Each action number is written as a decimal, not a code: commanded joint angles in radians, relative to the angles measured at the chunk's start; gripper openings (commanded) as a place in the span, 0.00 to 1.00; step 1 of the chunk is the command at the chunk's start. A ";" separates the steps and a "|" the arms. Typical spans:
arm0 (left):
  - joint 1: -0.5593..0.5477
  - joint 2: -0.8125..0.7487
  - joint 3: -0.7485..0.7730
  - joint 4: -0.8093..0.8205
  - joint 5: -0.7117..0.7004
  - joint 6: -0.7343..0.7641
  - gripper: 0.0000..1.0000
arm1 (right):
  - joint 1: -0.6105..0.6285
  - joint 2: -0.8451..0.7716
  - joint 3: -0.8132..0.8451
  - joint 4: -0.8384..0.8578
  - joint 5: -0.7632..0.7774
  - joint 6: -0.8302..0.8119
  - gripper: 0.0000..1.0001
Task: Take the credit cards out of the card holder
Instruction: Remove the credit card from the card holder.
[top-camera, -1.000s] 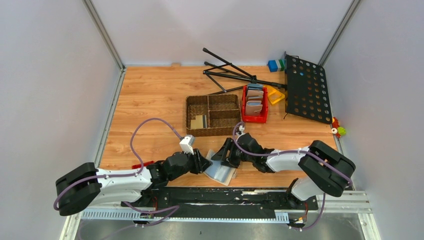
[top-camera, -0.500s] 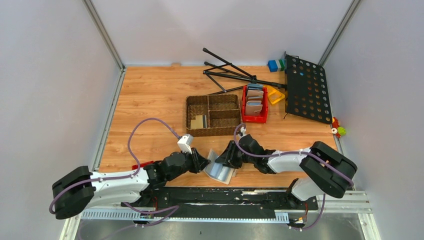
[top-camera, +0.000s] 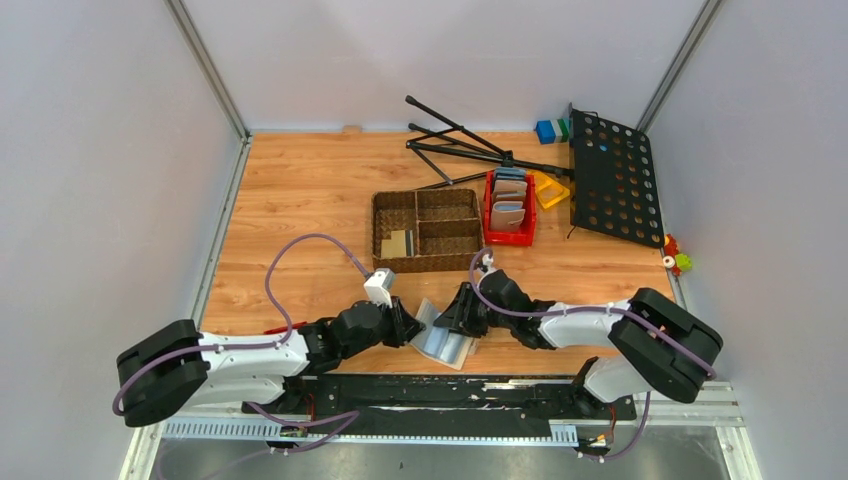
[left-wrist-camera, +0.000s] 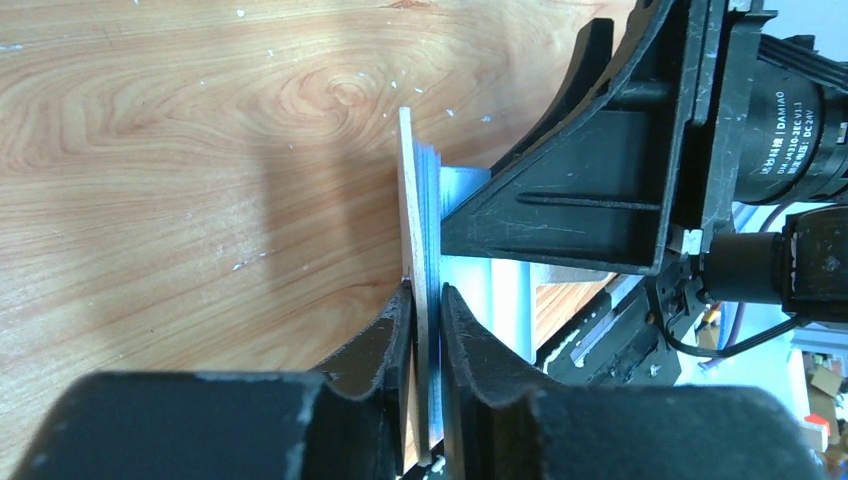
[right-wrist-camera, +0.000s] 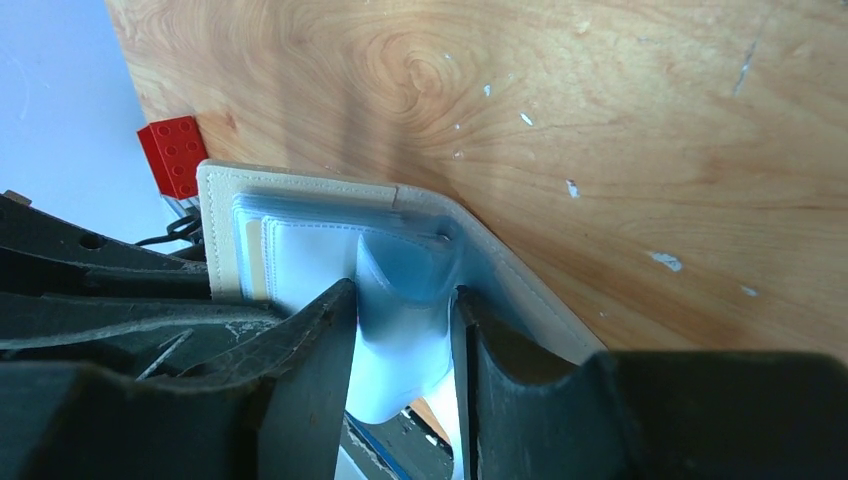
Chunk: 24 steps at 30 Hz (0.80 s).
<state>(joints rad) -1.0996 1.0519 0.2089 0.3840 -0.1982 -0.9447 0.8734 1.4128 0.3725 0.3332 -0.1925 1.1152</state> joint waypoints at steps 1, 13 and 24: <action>-0.005 0.010 0.033 0.037 0.013 -0.015 0.15 | -0.002 -0.035 -0.018 -0.045 0.036 -0.051 0.41; -0.005 -0.098 0.020 -0.078 -0.085 -0.016 0.00 | -0.002 -0.206 -0.018 -0.315 0.148 -0.145 0.55; -0.005 -0.087 0.031 -0.073 -0.065 -0.007 0.00 | -0.001 -0.393 0.081 -0.398 0.105 -0.248 0.76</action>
<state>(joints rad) -1.1000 0.9672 0.2089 0.2813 -0.2459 -0.9623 0.8734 1.0473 0.3733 -0.0460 -0.0708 0.9257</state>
